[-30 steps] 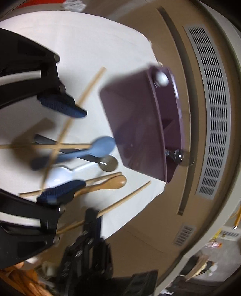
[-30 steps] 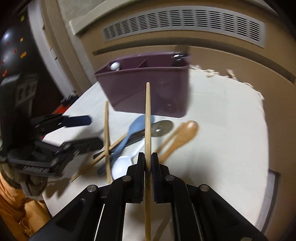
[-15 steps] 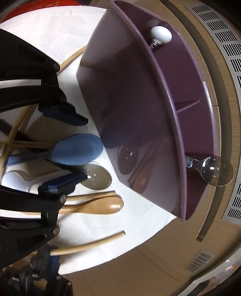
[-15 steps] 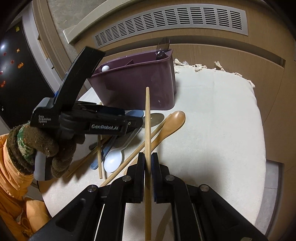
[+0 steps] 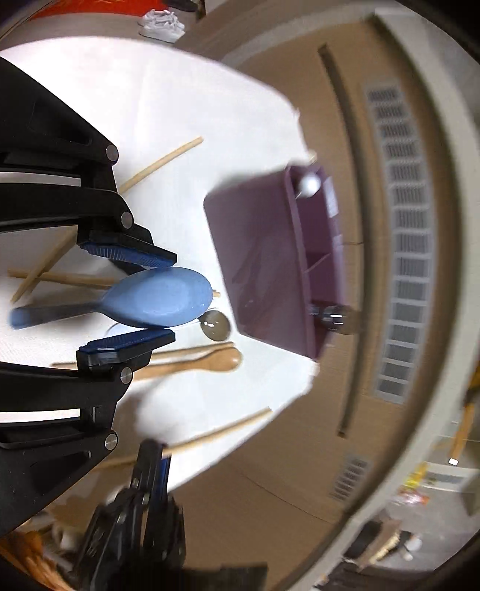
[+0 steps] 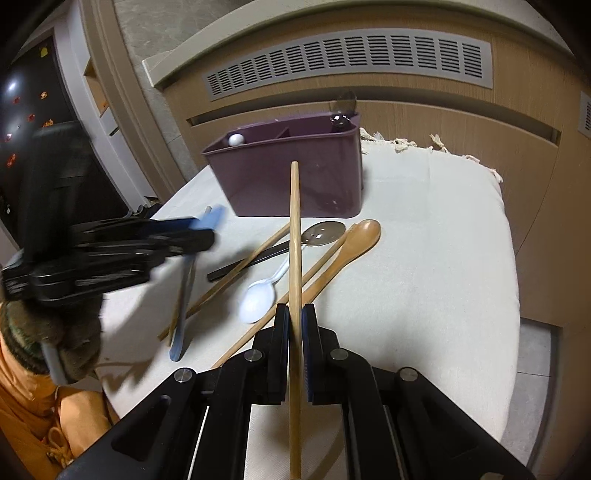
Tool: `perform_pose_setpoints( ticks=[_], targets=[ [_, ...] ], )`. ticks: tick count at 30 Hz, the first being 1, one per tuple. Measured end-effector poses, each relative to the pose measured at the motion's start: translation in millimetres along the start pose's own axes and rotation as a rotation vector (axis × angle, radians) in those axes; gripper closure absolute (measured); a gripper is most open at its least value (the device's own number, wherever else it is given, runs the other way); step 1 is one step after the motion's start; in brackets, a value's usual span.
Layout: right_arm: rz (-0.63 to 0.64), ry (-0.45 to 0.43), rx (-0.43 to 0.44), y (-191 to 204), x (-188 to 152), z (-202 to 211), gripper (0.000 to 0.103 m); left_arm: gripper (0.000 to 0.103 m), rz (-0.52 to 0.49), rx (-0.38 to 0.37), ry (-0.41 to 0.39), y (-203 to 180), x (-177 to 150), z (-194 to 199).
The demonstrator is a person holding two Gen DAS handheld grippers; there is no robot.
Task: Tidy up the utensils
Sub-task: 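Grasp the blue plastic spoon with the left gripper while the right gripper holds the chopstick, then carry the blue spoon and chopstick over the caddy with both grippers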
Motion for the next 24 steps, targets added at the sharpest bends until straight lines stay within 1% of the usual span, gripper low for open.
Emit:
perform_pose_setpoints(
  ticks=[2, 5, 8, 12, 16, 21, 24],
  targets=[
    [0.008, -0.007, 0.005, 7, -3, 7, 0.095, 0.068, 0.004, 0.011, -0.052, -1, -8, 28],
    [0.024, -0.017, 0.014, 17, -10, 17, 0.095, 0.068, -0.004, 0.019, -0.096, -6, -23, 58],
    [0.045, -0.030, 0.015, 27, -16, 28, 0.095, 0.068, -0.022, 0.033, -0.125, -11, -31, 76],
    [0.065, -0.048, 0.013, 35, -21, 41, 0.095, 0.068, -0.026, 0.027, -0.151, -19, -39, 95],
    [0.080, -0.064, 0.013, 41, -25, 51, 0.095, 0.068, -0.042, 0.041, -0.174, -25, -44, 112],
    [0.100, -0.084, 0.014, 48, -28, 61, 0.095, 0.068, -0.064, 0.059, -0.223, -32, -43, 135],
    [0.116, -0.126, 0.029, 55, -21, 76, 0.095, 0.068, -0.091, 0.073, -0.261, -38, -35, 150]
  ],
)
Point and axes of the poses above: each gripper's, at about its wrist camera, not at the fingertips, and z roughly against the way its jaws point, y to its left, x to its top, the point moved 1 cm from there along -z, roughly the way its jaws point, and after that the axes turned 13 degrees about -z, right-handed, at the moved point
